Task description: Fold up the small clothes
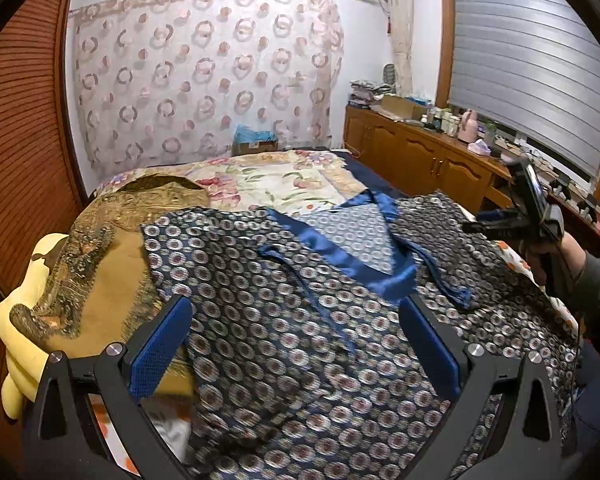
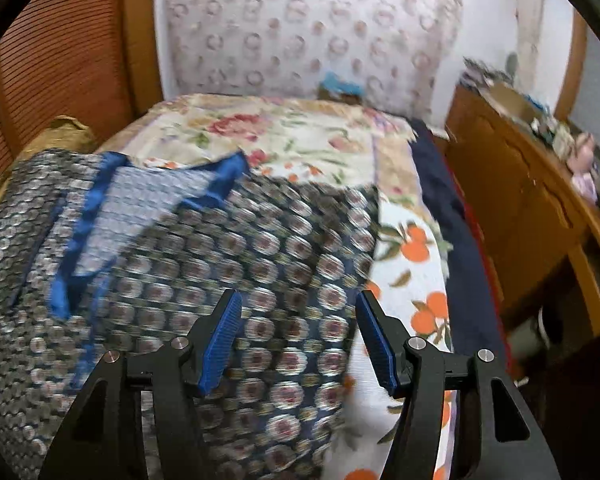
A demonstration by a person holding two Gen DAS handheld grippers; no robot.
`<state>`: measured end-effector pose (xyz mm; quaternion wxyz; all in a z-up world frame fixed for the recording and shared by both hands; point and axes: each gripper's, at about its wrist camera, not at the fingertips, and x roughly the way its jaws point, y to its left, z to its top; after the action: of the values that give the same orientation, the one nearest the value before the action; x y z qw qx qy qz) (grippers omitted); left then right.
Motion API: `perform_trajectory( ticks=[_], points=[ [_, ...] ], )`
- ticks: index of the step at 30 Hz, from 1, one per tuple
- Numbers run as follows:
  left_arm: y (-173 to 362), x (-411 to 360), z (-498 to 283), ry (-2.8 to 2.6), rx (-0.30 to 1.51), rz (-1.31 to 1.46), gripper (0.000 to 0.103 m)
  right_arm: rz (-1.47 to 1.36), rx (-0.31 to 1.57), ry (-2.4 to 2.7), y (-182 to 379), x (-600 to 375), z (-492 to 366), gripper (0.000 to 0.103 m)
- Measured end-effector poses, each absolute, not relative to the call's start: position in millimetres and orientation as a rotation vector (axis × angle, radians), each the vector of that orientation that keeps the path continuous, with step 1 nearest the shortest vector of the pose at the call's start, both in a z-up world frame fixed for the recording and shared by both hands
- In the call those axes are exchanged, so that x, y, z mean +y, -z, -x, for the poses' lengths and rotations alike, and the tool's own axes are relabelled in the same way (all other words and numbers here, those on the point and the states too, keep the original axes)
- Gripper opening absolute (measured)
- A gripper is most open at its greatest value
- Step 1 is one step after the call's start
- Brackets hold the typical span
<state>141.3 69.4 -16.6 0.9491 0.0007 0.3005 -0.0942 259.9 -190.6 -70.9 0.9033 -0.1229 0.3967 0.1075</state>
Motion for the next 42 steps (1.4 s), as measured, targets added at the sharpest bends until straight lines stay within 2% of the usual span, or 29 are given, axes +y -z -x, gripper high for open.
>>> perform_trajectory(
  ticks=[12, 25, 28, 31, 33, 35, 42],
  points=[
    [30.8, 110.8, -195.8, 0.087, 0.701, -0.020, 0.103, 0.202, 0.845, -0.214, 88.3, -201.8, -322.3, 0.061],
    [30.2, 131.7, -237.4, 0.081, 0.761, -0.034, 0.103, 0.219, 0.850, -0.223, 95.7, -209.2, -319.5, 0.061],
    [28.0, 137.0, -246.2, 0.100, 0.777, -0.028, 0.098, 0.217, 0.851, -0.224, 92.1, -212.2, -318.2, 0.061],
    [28.1, 144.2, -256.7, 0.102, 0.803, -0.020, 0.086, 0.226, 0.847, -0.219, 91.8, -212.6, -317.1, 0.061],
    [30.2, 151.3, -262.7, 0.108, 0.827, 0.003, 0.071, 0.227, 0.847, -0.218, 92.0, -213.6, -317.5, 0.061],
    [33.9, 158.3, -269.3, 0.089, 0.854, 0.022, 0.062, 0.227, 0.847, -0.219, 92.1, -212.3, -317.4, 0.061],
    [47.9, 176.2, -282.8, 0.062, 0.902, 0.070, 0.049, 0.227, 0.847, -0.219, 92.3, -211.8, -317.2, 0.062]
  ],
)
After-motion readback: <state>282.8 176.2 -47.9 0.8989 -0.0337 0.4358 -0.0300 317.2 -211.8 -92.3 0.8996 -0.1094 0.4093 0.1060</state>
